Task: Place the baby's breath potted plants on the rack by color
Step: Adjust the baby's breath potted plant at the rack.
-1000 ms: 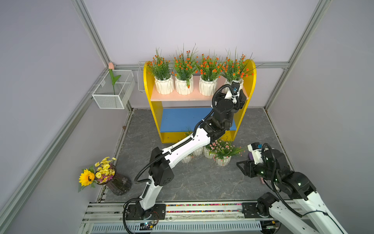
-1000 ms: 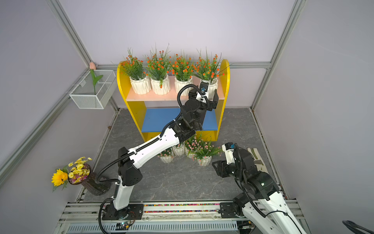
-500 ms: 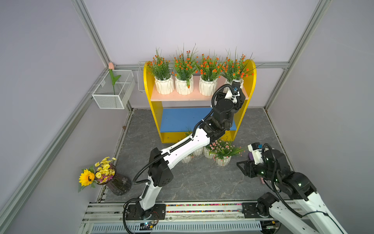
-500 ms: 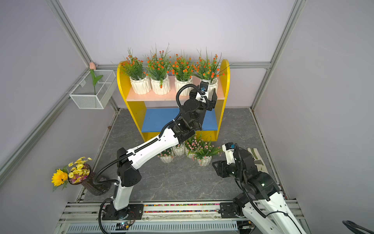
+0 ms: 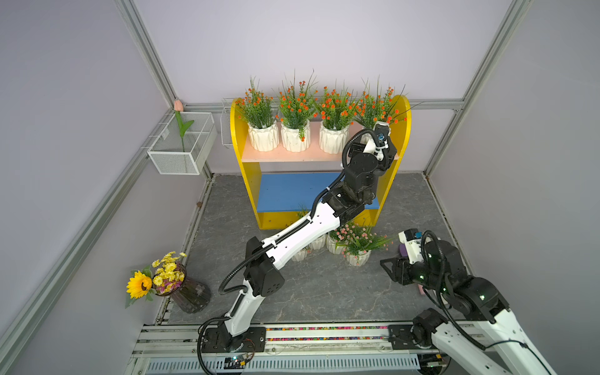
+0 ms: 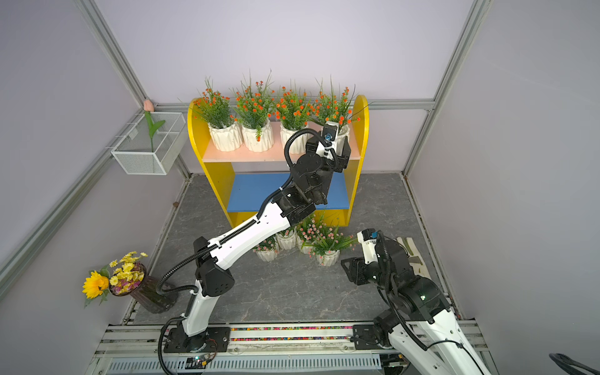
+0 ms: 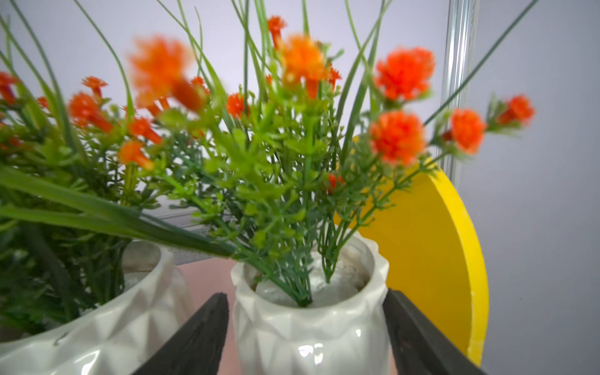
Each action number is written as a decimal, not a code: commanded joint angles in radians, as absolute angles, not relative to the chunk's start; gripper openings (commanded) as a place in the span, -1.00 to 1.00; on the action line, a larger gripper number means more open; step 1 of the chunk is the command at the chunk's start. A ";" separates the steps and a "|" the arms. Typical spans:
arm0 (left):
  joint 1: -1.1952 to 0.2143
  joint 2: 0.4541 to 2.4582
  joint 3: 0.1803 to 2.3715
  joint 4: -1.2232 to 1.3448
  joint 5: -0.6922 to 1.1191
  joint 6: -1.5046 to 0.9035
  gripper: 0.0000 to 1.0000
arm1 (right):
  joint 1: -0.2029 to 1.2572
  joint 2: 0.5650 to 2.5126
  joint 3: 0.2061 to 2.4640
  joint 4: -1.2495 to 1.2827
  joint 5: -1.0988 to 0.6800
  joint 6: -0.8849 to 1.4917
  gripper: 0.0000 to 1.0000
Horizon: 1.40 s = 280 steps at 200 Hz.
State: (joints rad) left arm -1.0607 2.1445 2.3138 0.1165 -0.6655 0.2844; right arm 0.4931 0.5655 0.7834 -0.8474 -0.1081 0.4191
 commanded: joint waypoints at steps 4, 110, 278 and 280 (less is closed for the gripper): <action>-1.053 2.168 2.339 0.080 -0.706 0.283 0.57 | 0.490 0.558 0.769 -0.832 -0.101 0.435 0.11; -1.022 2.214 2.407 0.025 -0.707 0.240 0.58 | 0.490 0.561 0.769 -0.833 -0.095 0.436 0.11; -1.080 2.012 2.141 0.141 -0.650 0.287 0.85 | 0.489 0.565 0.765 -0.831 -0.079 0.442 0.13; -1.080 2.007 2.136 0.142 -0.650 0.288 0.85 | 0.489 0.565 0.765 -0.831 -0.079 0.441 0.13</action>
